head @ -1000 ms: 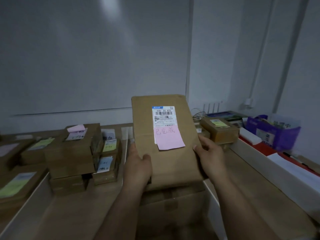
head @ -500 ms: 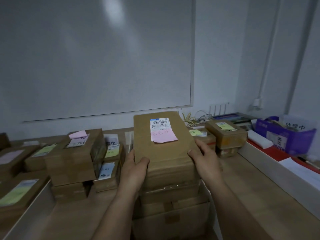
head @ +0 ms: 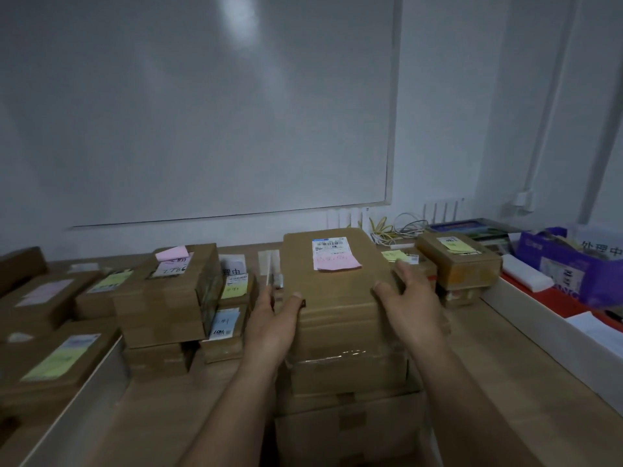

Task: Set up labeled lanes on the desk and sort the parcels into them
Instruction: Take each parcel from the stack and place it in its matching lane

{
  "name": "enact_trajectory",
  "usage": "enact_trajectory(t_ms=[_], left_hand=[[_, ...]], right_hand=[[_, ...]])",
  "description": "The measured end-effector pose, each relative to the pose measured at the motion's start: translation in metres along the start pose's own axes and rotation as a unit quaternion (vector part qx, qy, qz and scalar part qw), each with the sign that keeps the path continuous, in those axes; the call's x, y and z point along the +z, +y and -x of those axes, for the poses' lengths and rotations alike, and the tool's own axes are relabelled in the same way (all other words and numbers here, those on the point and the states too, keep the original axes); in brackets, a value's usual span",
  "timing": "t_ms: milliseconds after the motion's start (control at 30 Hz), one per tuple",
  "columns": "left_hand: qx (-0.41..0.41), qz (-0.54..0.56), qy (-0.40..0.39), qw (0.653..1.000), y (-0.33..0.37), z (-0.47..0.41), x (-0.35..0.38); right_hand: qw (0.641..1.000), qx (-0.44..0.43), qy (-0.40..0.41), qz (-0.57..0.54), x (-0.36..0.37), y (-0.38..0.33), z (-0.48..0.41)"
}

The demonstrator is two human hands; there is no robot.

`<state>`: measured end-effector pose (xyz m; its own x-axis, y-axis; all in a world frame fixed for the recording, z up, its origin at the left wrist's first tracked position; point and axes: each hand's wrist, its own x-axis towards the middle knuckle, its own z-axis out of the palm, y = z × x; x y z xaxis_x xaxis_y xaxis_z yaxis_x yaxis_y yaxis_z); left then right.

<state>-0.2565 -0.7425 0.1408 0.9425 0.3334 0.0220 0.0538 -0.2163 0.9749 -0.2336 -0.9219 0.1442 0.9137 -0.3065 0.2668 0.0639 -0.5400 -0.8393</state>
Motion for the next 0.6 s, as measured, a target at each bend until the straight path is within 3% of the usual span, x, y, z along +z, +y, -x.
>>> enact_trajectory(t_ms=[233,400,600], left_hand=[[0.086,0.007,0.057,0.995,-0.014,0.011,-0.056],[0.122,-0.003,0.129,0.984,-0.033,0.019,-0.138],[0.120,-0.047,0.227,0.965,-0.066,0.030,-0.271]], right_hand=[[0.990,-0.117,0.042,0.060,0.022,-0.052,0.046],[0.987,-0.159,0.011,0.017,0.073,-0.092,0.098],[0.974,-0.213,-0.055,0.062,0.157,-0.162,0.164]])
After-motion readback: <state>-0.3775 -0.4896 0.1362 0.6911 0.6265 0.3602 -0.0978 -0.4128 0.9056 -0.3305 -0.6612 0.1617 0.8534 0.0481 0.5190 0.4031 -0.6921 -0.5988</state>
